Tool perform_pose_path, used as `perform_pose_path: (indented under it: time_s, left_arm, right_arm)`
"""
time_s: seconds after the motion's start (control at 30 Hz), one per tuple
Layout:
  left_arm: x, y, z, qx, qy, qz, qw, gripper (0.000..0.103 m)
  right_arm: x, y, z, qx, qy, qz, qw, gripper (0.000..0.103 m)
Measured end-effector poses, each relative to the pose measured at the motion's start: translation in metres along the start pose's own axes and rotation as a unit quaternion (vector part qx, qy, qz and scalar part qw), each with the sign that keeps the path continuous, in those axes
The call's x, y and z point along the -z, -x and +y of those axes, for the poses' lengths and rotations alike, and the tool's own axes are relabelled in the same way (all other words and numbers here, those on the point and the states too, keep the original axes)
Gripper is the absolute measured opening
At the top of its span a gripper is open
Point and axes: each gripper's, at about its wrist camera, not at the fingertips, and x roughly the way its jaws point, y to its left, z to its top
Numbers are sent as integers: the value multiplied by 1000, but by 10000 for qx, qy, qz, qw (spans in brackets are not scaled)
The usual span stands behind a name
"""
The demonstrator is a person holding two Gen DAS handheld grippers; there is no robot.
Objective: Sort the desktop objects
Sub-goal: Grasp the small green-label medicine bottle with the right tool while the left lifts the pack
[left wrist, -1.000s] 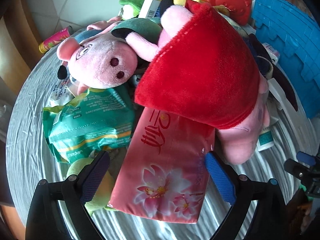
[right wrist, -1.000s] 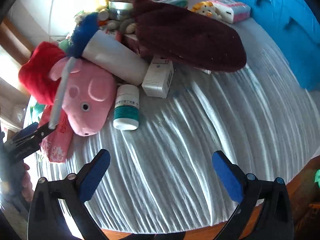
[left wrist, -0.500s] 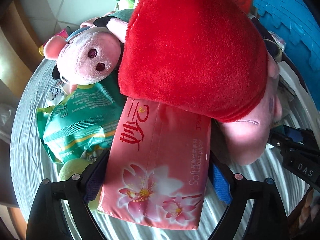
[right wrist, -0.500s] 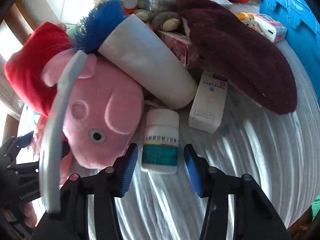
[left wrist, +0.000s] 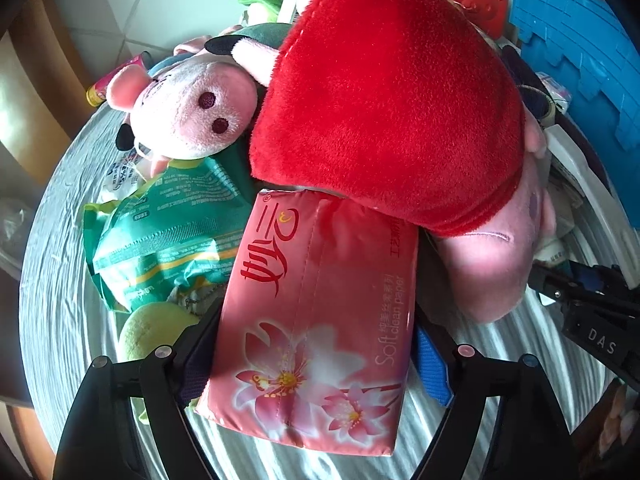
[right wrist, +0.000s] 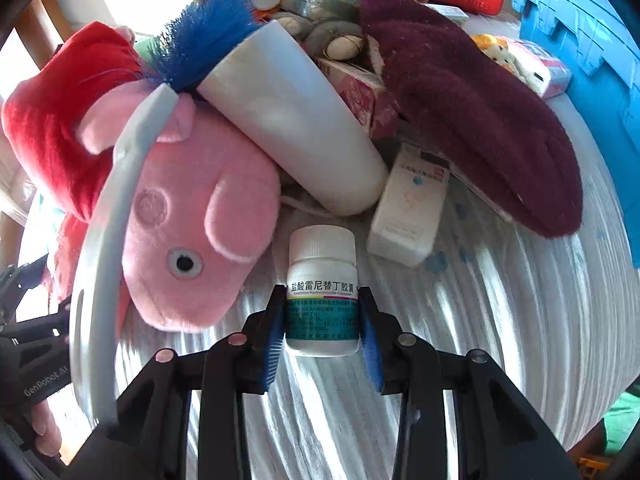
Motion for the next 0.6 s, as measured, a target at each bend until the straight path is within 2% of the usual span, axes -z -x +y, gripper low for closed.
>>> perform_pose_path:
  time_s: [0.23,0.43,0.6]
  left_arm:
    - [14,24,8,37,11,-165,9999,83]
    - [30,55,15,137,9,-414,9990,83]
    - [29,79,14,248,103,-659,9975,83]
  right_arm:
    - [23,21,-3,120,-99,1,9999,34]
    - [38,52,3,251,-130,-208,9994,34]
    - [43,87,17,338,-10,-455,9984,34]
